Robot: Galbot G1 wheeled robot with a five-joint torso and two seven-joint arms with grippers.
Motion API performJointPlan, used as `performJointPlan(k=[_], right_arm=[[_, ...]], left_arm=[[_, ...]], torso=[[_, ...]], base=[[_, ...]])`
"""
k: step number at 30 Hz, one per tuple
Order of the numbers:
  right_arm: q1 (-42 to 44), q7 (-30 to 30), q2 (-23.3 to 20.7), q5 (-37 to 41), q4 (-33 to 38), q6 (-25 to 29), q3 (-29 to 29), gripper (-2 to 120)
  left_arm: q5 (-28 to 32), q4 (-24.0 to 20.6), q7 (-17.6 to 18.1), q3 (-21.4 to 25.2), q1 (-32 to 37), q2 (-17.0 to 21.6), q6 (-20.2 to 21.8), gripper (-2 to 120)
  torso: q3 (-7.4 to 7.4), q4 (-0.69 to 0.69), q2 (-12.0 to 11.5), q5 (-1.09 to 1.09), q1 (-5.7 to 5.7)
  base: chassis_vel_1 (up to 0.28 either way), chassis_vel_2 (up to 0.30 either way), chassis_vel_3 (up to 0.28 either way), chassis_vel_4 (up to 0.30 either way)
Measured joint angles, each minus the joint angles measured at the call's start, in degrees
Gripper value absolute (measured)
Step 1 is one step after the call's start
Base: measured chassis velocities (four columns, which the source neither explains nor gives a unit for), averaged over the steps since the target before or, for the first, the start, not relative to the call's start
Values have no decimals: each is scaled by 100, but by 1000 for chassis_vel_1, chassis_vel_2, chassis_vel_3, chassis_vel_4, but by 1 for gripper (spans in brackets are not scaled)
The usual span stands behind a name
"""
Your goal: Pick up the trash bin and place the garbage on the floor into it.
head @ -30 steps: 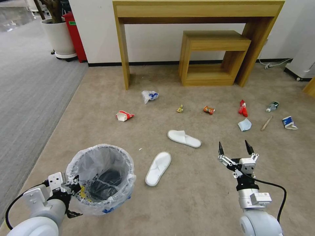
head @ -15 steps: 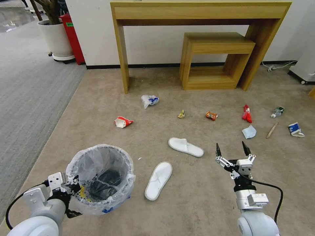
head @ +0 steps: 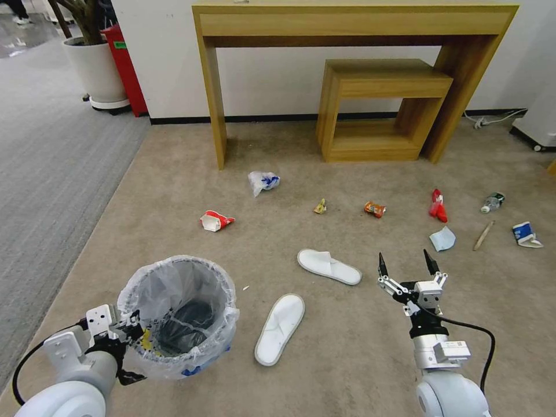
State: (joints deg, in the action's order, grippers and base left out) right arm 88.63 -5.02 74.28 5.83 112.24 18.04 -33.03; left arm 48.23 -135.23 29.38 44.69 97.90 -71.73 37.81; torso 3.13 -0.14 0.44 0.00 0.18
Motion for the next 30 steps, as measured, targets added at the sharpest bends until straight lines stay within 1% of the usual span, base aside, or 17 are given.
performJointPlan(k=[14, 22, 25, 26, 29, 30], right_arm=[[-16, 2, -21, -2, -25, 9, 23, 100], [-67, 128, -122, 175, -102, 173, 100, 100], [-66, 220, -350, 532, -164, 162, 205, 100], [-66, 220, -350, 532, -164, 162, 205, 100], [-109, 286, -760, 1133, -239, -31, 420, 100], [-109, 286, -760, 1133, -239, -31, 420, 100]], left_arm=[[-42, 7, -6, -17, 4, -51, -5, 0], [-135, 92, -13, -60, -6, -115, -24, 0], [-177, 97, -21, -67, 49, -135, -28, 0], [-177, 97, -21, -67, 49, -135, -28, 0], [-193, 108, -29, -56, 68, -155, -49, 0], [-193, 108, -29, -56, 68, -155, -49, 0]], torso=[[0, 0, 0, 0, 0], [0, 0, 0, 0, 0], [0, 0, 0, 1, 0], [0, 0, 0, 1, 0], [0, 0, 0, 1, 0], [0, 0, 0, 1, 0]], base=[[-35, 32, 28, -38], [-27, 27, 24, -24], [0, 0, 0, 0], [0, 0, 0, 0], [0, 0, 0, 0], [0, 0, 0, 0]])
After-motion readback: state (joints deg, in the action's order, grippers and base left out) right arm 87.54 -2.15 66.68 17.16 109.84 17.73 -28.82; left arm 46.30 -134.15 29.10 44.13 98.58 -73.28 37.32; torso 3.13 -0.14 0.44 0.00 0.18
